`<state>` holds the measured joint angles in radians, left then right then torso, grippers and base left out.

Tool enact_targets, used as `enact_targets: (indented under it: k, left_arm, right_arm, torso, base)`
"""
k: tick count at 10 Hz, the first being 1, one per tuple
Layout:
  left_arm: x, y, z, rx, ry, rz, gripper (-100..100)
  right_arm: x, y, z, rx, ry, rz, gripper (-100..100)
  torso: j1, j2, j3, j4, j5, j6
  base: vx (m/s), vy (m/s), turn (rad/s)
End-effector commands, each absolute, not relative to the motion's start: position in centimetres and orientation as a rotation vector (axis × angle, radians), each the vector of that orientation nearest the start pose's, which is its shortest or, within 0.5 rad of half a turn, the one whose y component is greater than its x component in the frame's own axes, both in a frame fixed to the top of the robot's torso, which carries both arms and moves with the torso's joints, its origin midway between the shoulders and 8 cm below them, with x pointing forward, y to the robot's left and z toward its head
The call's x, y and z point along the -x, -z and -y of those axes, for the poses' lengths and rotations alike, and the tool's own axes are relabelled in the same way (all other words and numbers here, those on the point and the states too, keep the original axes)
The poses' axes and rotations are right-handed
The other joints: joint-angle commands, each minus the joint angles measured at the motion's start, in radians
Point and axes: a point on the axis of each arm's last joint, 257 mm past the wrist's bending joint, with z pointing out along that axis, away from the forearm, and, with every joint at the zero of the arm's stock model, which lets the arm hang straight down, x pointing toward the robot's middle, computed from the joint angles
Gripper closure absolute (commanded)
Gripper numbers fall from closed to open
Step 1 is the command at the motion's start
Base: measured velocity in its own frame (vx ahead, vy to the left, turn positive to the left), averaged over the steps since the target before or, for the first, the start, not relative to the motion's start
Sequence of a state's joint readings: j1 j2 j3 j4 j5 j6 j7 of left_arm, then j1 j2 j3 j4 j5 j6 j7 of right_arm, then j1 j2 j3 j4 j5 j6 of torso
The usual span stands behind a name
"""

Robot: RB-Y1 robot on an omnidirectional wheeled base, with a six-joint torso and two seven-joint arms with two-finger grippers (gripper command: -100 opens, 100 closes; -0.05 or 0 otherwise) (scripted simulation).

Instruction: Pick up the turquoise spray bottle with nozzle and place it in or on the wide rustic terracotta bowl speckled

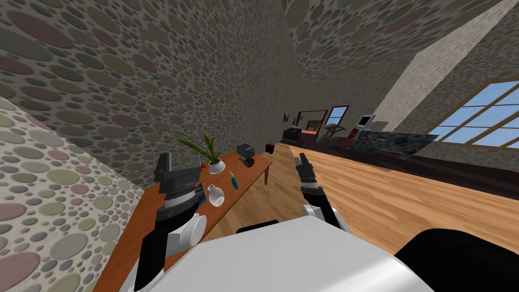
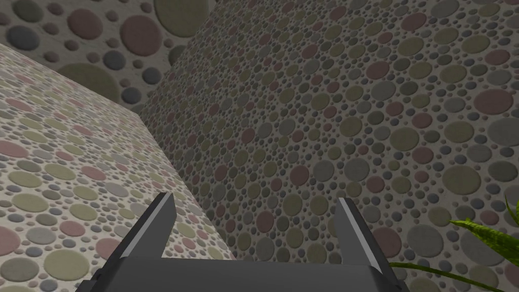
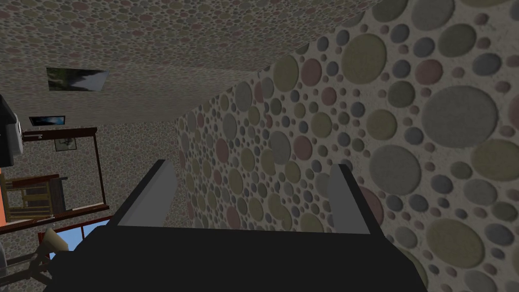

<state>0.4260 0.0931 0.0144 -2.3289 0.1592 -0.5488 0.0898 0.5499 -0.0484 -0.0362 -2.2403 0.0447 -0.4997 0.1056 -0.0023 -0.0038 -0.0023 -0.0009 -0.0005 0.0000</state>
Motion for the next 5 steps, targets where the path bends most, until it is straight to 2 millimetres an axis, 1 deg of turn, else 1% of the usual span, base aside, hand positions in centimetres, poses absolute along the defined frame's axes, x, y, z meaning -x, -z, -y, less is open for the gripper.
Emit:
enact_targets:
  k: [1,5]
  left_arm:
    - [-33.5,-7.1,-28.2,0.616,1.609,-0.461,-100]
    - [-36.2,-4.9,-29.0,0.737,1.780,-0.424,-100]
  right_arm:
    - [-34.6,0.9,29.0,-0.611,-1.106,-0.761,0]
    - [-34.6,0.9,29.0,-0.611,-1.106,-0.761,0]
  torso:
    - [0.000,0.000,0.000,0.000,0.000,0.000]
    - [-0.001,0.000,0.000,0.000,0.000,0.000]
  base:
    - [0.049,-0.048,0.037]
    - [0.057,-0.055,0.049]
